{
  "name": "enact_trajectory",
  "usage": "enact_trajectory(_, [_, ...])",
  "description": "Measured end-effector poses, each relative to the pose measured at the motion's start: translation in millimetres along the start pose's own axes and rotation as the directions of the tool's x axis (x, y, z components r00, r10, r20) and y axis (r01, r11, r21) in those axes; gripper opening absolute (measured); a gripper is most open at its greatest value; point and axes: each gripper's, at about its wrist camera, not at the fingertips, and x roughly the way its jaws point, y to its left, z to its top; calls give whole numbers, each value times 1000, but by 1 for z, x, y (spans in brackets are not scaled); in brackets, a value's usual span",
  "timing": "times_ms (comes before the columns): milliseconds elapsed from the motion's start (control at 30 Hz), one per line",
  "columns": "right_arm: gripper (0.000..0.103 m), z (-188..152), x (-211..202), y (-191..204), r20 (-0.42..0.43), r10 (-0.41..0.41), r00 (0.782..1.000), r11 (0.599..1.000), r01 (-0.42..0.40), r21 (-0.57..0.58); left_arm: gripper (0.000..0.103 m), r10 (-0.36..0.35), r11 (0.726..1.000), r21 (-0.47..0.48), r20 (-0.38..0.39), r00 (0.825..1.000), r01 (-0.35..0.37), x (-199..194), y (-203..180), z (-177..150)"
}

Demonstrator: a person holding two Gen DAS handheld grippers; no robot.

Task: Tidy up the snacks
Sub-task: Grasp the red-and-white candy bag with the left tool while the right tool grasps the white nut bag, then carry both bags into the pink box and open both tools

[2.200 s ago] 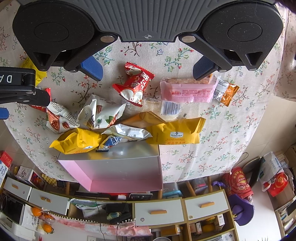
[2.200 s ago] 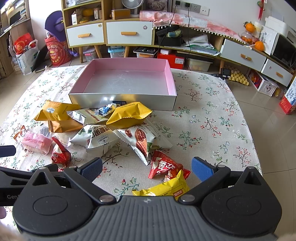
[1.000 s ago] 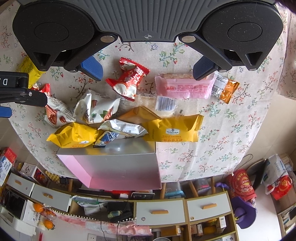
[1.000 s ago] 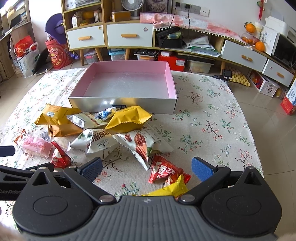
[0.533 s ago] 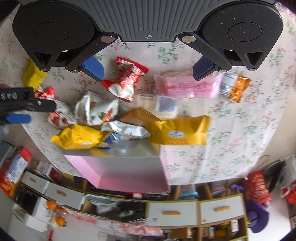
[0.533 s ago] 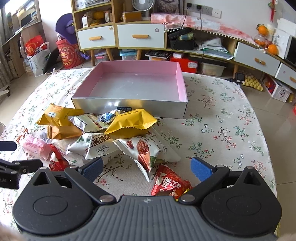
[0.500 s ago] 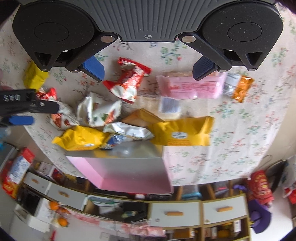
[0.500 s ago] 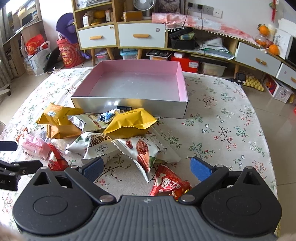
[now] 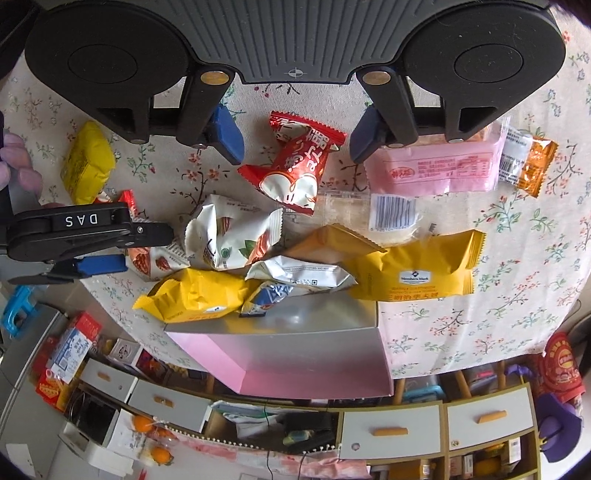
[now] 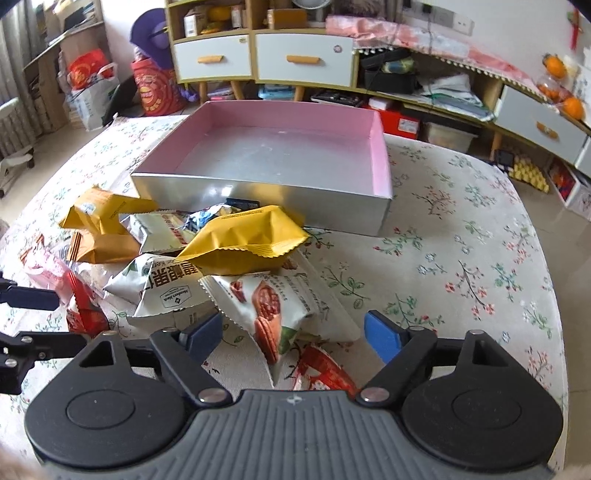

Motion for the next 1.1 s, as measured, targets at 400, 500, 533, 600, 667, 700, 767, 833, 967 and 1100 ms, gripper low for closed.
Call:
enact_trajectory(400, [68,2,10,1,8,-8,1000,1000,8,-9,38,60,997,41,-3,998,-59,17,-4,0])
enact_trajectory(500, [67,1,12,0,17,-3,1000,1000,3,1,38,73,996,42,6,997,-73,18,-4,0])
enact_trajectory(533, [66,0,13,0,19,1,1000,1000,-1,8,38,79,996,42,9,997,-80,18,-5,0])
enact_trajectory(600, [64,-1,14,-3,22,8,1000,1000,-9,24,38,89,995,42,15,996,-90,20,-5,0])
enact_trajectory(667, [63,-1,14,-4,26,19,999,999,-20,42,36,93,995,42,19,995,-94,21,-5,0])
enact_trajectory(700, [61,-1,15,-5,28,23,999,999,-24,48,31,93,995,40,20,995,-94,22,-5,0])
enact_trajectory(767, [59,-1,14,-4,33,24,999,998,-26,49,27,103,994,42,24,994,-104,22,-5,0])
enact_trajectory(833, [53,-2,12,-4,44,27,999,999,-29,45,25,105,994,37,25,994,-105,22,-4,0])
enact_trajectory(967, [45,-1,10,-4,47,34,998,998,-36,46,21,102,995,17,24,994,-102,20,-1,1])
enact_trajectory(1100, [41,1,8,-6,34,36,999,997,-38,63,20,103,995,12,24,994,-104,15,2,2])
